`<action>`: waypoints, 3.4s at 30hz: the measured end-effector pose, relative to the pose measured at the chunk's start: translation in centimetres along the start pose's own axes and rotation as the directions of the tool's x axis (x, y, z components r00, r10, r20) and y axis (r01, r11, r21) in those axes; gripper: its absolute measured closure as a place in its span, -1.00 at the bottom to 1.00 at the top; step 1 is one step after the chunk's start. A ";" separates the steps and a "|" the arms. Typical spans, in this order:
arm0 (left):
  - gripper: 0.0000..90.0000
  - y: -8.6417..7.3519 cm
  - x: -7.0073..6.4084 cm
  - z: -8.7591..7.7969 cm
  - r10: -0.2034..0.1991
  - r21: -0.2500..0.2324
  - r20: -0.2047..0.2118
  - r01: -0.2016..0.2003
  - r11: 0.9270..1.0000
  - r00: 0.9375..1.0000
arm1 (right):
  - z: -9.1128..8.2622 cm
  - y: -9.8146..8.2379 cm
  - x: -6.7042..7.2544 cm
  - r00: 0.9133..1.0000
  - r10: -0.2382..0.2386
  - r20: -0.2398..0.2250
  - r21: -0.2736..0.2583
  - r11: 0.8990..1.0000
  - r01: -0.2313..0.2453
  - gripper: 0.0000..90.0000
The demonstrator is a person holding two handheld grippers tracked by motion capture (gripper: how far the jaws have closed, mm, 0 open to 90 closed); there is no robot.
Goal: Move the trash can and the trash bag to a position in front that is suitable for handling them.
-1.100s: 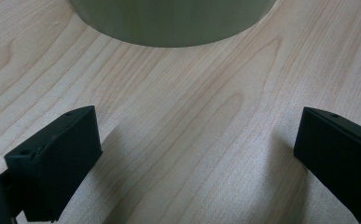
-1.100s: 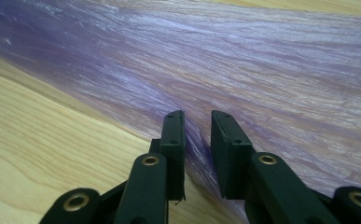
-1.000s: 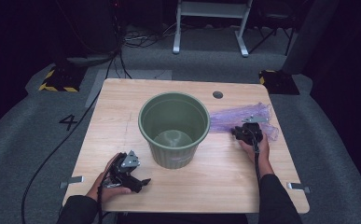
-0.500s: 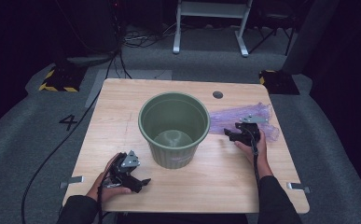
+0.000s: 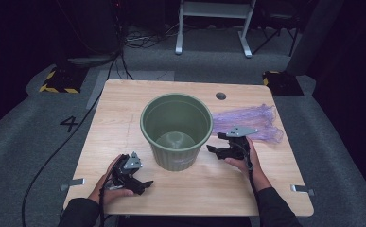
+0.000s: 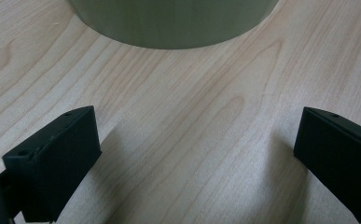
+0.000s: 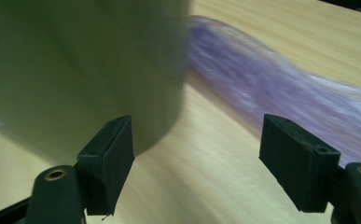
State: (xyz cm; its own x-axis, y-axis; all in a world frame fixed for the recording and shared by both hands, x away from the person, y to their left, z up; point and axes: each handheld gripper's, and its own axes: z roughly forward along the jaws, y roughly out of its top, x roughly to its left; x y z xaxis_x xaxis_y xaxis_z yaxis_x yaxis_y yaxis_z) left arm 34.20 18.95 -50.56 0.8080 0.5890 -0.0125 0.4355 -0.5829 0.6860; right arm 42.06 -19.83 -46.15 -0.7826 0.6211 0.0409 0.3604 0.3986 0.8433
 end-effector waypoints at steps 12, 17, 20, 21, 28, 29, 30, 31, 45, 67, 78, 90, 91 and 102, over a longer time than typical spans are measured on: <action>-0.99 1.4 0.2 1.3 -0.013 0.001 -0.017 0.013 1.000 1.000 | 1.6 1.1 3.7 0.993 -0.089 -0.075 0.007 0.996 0.090 -0.41; -0.99 1.7 0.7 1.5 -0.021 0.005 -0.030 0.021 1.000 0.999 | 2.5 1.5 4.3 0.992 -0.102 -0.071 0.007 0.995 0.102 -0.41; -0.99 1.8 1.1 1.6 -0.028 0.002 -0.039 0.029 1.000 0.999 | 2.9 1.7 4.4 0.991 -0.113 -0.071 0.011 0.993 0.114 -0.42; -0.99 1.7 1.3 1.5 -0.029 0.003 -0.039 0.029 1.000 0.999 | 3.0 1.8 4.4 0.991 -0.119 -0.065 0.010 0.993 0.120 -0.42; -0.99 1.0 1.8 0.9 -0.019 0.000 -0.024 0.019 1.000 1.000 | 1.8 1.1 1.1 0.997 -0.069 0.025 0.034 0.997 0.068 -0.44; -0.99 0.8 1.8 0.7 -0.018 0.001 -0.021 0.018 1.000 1.000 | 1.5 0.9 0.3 0.998 -0.048 0.044 0.037 0.998 0.046 -0.45; -0.99 0.7 1.9 0.6 -0.018 0.001 -0.023 0.018 1.000 1.000 | 1.3 0.7 -0.4 0.996 -0.040 0.080 0.044 0.998 0.036 -0.45; -0.99 0.6 2.0 0.5 -0.019 0.001 -0.022 0.019 1.000 1.000 | 1.1 0.5 -1.1 0.993 -0.031 0.117 0.050 0.998 0.025 -0.45; -0.99 -0.8 1.4 -0.7 -0.055 -0.004 -0.062 0.055 0.998 0.997 | 2.2 0.4 -6.2 0.968 0.042 0.248 0.064 0.996 -0.059 -0.49; -1.00 -2.1 0.7 -2.0 -0.065 -0.001 -0.070 0.065 0.998 0.995 | 3.4 -1.8 -10.4 0.944 0.145 0.295 0.121 0.975 -0.188 0.35; -1.00 -2.0 0.7 -1.9 -0.066 -0.002 -0.064 0.066 0.998 0.996 | 0.7 -3.4 -10.9 0.934 0.150 0.323 0.117 0.973 -0.197 0.93; -1.00 -2.0 0.7 -1.9 -0.065 -0.001 -0.065 0.065 0.998 0.996 | -1.4 -4.1 -10.8 0.936 0.136 0.325 0.133 0.973 -0.188 0.65; -1.00 -2.0 0.7 -1.9 -0.066 -0.001 -0.065 0.066 0.998 0.996 | -1.5 -4.1 -10.8 0.937 0.135 0.321 0.133 0.974 -0.186 0.46; -1.00 -1.9 0.7 -1.8 -0.065 -0.002 -0.063 0.065 0.998 0.996 | -0.1 -1.4 -8.8 0.959 0.054 0.277 0.101 0.991 -0.085 -0.43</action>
State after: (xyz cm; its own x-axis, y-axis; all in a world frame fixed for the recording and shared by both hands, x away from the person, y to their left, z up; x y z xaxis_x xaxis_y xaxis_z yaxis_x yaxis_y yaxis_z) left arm 33.22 21.50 -50.57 0.7511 0.6601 -0.0110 0.4864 -0.5421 0.6852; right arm 48.39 -25.87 -47.60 -0.5911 0.8041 -0.0635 0.4748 0.4105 0.7785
